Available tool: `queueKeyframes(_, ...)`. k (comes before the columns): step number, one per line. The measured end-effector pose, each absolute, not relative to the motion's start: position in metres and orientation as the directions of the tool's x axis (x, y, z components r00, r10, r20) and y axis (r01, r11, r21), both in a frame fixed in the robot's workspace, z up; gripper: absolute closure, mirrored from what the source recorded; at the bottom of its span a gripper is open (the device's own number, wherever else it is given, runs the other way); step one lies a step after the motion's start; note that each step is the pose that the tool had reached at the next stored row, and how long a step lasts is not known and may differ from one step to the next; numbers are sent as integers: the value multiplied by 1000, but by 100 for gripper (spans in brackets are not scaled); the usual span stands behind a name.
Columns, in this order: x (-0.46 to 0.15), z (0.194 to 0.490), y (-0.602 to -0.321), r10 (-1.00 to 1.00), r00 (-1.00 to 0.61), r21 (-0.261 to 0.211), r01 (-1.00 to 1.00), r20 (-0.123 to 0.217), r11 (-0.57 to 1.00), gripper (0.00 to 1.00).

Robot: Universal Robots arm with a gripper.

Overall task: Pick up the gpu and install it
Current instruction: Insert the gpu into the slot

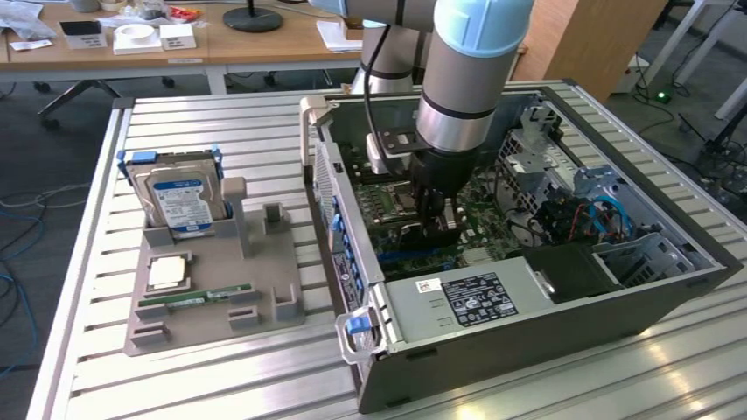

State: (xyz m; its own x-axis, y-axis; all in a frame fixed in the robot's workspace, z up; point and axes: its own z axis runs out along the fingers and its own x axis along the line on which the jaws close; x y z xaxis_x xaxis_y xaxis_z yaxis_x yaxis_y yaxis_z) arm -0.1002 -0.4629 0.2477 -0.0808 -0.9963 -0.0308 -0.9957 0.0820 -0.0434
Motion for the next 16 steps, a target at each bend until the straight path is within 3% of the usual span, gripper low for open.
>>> queueKeyframes(16,-100,249,-463,-997,-77,-44,-996,-30,78,73)
